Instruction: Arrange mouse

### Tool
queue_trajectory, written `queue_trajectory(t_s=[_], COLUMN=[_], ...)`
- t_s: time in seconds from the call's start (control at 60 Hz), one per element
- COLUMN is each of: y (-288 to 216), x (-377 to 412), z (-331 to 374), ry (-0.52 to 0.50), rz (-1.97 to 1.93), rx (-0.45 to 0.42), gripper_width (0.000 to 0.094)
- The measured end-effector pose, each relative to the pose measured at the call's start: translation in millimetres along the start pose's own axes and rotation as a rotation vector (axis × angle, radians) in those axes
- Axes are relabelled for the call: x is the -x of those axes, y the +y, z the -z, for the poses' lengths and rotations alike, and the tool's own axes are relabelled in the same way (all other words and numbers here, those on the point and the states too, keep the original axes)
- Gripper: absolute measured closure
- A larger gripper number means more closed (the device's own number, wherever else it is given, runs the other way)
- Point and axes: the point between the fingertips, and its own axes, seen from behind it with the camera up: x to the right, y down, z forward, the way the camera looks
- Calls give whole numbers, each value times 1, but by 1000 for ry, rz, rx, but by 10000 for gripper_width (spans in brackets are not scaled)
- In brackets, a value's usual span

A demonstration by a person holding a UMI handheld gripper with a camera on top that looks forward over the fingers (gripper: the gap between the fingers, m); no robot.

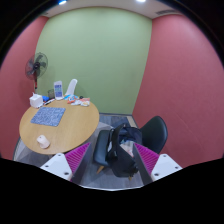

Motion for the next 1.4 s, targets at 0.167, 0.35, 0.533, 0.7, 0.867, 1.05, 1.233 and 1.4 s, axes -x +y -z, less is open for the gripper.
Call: queue_trajectory(t_s=[0.167, 0.35, 0.533, 0.7, 0.867, 1.05, 1.233, 1.4], y=[4, 48, 113, 118, 106, 106, 104, 85], x=[5, 53, 161, 261, 341, 391, 411, 412], z=[-3, 4, 10, -16, -75, -142, -182, -211], ry=[6, -28, -96, -195, -248, -273, -329, -350], rz=[6, 16, 32, 44, 82, 104, 143, 131], rx=[17, 70, 148, 149, 109, 110, 136, 128], gripper_width=[106, 105, 106, 104, 104, 105, 103, 107])
